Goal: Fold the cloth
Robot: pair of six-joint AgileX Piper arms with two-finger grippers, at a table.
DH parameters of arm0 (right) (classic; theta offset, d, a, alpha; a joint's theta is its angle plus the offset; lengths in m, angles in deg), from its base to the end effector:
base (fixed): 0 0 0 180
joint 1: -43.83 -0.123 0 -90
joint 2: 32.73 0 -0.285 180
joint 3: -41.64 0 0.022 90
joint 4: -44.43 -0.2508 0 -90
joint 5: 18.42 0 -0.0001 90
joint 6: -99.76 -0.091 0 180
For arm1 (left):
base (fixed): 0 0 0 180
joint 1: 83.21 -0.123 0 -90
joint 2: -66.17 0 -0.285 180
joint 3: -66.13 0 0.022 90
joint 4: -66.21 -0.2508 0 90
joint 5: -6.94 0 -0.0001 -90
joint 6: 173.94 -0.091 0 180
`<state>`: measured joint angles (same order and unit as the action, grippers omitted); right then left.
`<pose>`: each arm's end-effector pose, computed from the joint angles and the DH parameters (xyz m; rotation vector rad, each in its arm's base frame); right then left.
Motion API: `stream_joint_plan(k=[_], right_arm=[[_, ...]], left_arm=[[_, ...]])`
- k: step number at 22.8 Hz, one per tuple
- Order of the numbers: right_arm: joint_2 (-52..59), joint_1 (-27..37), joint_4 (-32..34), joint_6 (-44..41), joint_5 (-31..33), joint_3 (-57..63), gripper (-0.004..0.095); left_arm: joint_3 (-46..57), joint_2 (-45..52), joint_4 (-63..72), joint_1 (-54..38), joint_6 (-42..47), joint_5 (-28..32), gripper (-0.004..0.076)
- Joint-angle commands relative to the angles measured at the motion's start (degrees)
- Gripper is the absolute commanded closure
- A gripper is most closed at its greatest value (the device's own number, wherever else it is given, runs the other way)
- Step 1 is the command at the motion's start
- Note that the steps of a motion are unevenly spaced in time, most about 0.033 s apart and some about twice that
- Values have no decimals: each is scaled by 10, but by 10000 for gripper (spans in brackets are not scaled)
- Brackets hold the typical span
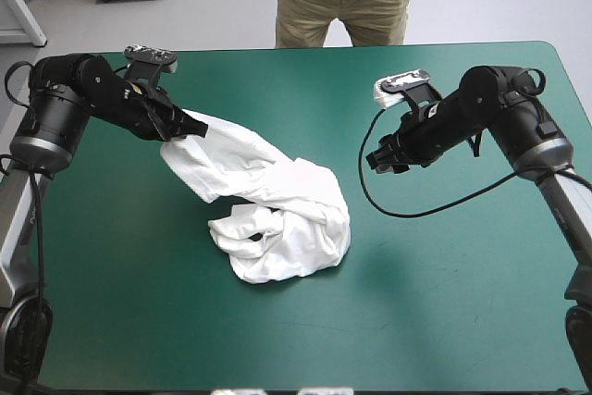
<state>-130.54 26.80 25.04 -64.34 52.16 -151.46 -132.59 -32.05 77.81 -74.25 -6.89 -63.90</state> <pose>0.3014 0.1221 0.3725 -0.7039 2.5848 0.4706 0.3213 -0.0682 0.3950 0.4753 2.5642 -0.2490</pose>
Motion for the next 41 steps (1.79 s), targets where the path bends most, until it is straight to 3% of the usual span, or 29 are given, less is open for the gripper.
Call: stream_joint_plan(k=[1, 4, 9, 14, 18, 23, 26, 28, 29, 31, 35, 39, 41], right_arm=[[17, -33, -20, 17, 8, -20, 402], [4, -77, 6, 9, 8, -17, 402], [5, -90, 35, -7, -18, 70, 403], [-10, -91, -35, 26, -121, 180, 403], [-42, -91, -57, 42, -137, 186, 403], [-103, -139, -65, 45, -183, 185, 425], [-130, -147, -63, 40, -178, 185, 555], [-137, -148, -62, 38, -168, 185, 746], [-135, -148, -57, 47, -162, 185, 929], [-125, -148, -48, 47, -155, 185, 907], [-68, -148, 38, 6, -117, 185, 908], [11, -148, 167, -55, -94, 180, 908], [83, -148, 273, -106, -67, 151, 908]], left_arm=[[-17, 21, 13, 2, 1, 23, 733], [-17, 21, 11, 2, 1, 23, 733], [-17, 21, 11, 2, 1, 24, 733], [-17, 21, 2, 2, 1, 22, 733], [-17, 21, -4, 2, 5, 22, 733], [-17, 21, -5, 2, 7, 22, 733], [-17, 21, -5, 2, 7, 21, 733], [-17, 21, -7, 2, 7, 17, 733], [-17, 21, -8, 2, 7, 17, 733], [-17, 21, -9, 2, 7, 19, 733], [-17, 31, -39, 1, 9, 29, 733], [-40, 47, -78, 1, 14, 30, 733], [-78, 58, -97, 1, 31, 26, 733]])
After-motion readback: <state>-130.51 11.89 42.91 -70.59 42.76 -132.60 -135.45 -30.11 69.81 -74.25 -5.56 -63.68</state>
